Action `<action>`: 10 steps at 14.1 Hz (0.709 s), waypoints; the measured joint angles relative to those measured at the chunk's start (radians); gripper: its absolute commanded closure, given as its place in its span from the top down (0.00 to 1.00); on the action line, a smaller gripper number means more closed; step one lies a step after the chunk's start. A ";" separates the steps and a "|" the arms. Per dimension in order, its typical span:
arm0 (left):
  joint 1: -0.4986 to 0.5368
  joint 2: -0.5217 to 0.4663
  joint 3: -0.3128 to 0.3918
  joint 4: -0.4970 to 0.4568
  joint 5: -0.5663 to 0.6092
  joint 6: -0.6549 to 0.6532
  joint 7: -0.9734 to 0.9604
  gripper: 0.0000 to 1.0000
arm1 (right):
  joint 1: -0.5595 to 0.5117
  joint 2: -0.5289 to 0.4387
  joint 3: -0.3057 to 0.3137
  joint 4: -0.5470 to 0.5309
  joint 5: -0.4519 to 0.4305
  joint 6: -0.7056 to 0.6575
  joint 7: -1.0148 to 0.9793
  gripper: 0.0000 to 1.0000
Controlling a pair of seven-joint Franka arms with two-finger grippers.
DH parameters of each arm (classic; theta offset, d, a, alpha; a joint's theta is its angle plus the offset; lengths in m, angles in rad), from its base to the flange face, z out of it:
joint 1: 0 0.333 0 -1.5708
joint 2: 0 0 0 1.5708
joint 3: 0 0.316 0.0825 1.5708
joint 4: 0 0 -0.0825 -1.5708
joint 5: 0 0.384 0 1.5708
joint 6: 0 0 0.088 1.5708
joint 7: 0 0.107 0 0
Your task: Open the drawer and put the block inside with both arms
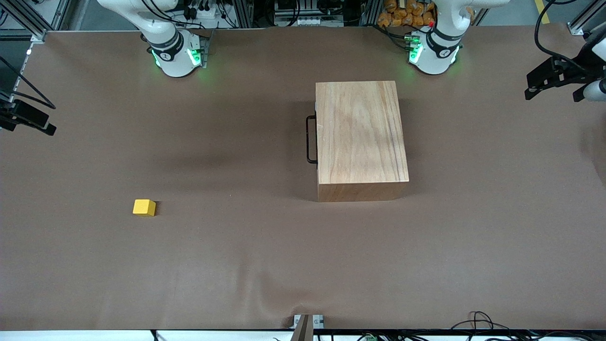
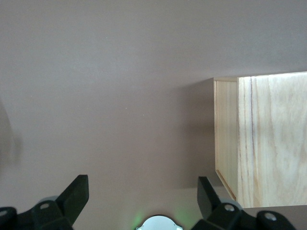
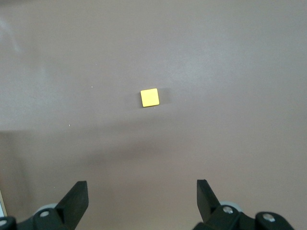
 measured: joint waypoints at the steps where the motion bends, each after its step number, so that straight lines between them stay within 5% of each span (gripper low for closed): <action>1: 0.000 0.001 0.000 0.001 0.001 0.000 0.000 1.00 | 0.000 0.000 0.000 0.000 0.000 0.000 0.000 1.00; 10: 0.002 0.003 -0.002 0.003 0.004 -0.003 0.000 1.00 | 0.000 0.000 0.002 0.000 0.000 -0.018 0.000 1.00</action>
